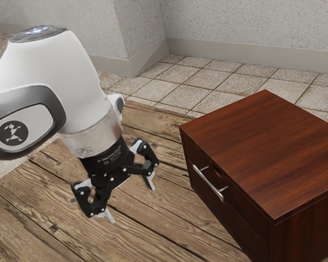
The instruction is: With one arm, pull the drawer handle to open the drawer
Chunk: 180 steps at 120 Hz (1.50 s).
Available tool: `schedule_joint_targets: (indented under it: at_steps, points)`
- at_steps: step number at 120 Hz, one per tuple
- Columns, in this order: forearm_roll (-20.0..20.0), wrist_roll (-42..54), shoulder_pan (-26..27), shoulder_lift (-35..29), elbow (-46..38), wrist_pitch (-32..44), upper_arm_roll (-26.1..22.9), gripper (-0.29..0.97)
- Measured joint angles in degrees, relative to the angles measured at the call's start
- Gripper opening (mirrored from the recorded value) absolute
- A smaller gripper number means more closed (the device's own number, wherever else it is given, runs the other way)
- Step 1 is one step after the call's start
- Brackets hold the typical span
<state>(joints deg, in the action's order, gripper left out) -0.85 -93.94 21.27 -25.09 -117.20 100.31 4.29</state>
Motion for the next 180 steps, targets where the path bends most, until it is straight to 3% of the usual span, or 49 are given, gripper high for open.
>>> schedule_joint_targets:
  at_steps: [57, 158, 180]
  points:
    - [2.30, 0.81, 0.29, 3.43, -5.71, 18.26, -0.20, 0.68]
    - [1.82, 5.65, -0.51, 12.28, -3.45, 29.05, -0.16, 0.68]
    - [2.05, 6.10, -0.37, 12.25, -3.76, 29.97, -0.11, 0.45]
